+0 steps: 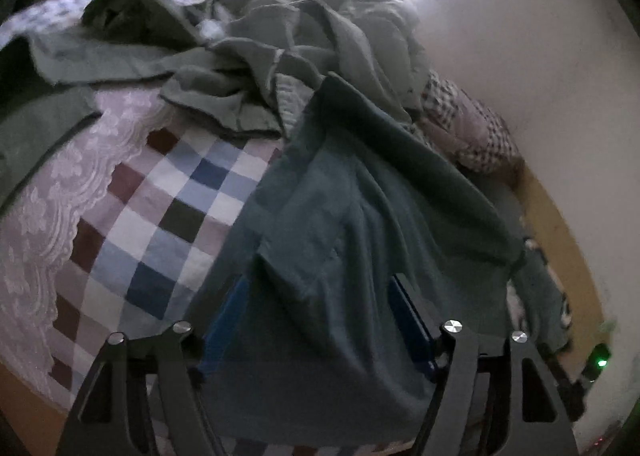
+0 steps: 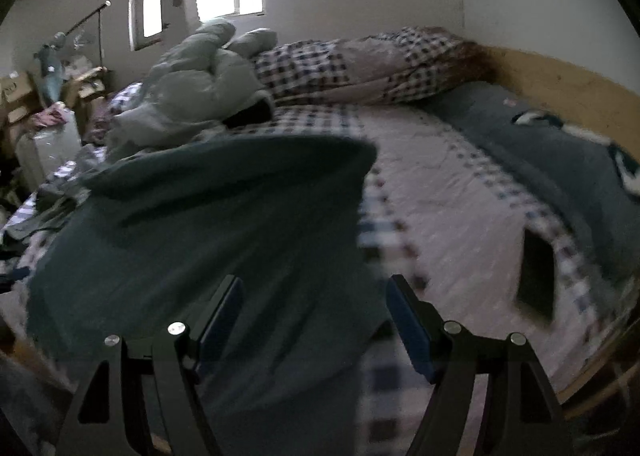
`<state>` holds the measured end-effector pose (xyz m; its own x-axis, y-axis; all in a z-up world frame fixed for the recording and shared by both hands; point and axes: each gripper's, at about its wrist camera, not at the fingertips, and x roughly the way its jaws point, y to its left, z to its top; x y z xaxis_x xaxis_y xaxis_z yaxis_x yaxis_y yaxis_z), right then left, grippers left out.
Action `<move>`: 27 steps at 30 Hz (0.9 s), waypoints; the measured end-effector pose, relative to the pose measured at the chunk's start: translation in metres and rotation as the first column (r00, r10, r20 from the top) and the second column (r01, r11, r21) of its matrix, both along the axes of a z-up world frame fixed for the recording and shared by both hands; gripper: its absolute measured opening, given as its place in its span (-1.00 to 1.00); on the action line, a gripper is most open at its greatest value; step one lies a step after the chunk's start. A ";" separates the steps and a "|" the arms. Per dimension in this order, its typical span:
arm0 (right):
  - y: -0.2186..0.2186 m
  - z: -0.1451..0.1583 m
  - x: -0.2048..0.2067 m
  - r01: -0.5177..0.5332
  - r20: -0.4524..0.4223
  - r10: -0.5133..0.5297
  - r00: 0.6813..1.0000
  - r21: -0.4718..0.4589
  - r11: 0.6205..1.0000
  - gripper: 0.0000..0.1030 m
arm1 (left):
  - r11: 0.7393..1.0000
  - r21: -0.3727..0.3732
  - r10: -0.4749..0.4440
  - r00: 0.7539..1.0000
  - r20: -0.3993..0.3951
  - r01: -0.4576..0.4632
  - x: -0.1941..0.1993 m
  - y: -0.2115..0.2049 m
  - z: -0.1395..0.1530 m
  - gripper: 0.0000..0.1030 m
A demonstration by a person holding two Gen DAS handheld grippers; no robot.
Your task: Fold clothes
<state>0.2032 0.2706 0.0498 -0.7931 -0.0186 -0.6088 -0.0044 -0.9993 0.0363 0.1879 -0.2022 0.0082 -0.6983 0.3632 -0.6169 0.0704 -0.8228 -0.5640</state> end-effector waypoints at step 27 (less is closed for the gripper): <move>0.059 -0.047 0.020 0.135 0.055 -0.123 0.991 -0.402 0.905 0.22 | 0.996 -0.033 0.078 0.996 -0.043 -0.080 -0.011 -0.002 -0.003 -0.97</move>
<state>0.2235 0.3296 0.0032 -0.7882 -0.1666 -0.5924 -0.1390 -0.8896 0.4350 0.1765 -0.2046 0.0050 -0.7490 0.2846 -0.5983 0.1131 -0.8349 -0.5387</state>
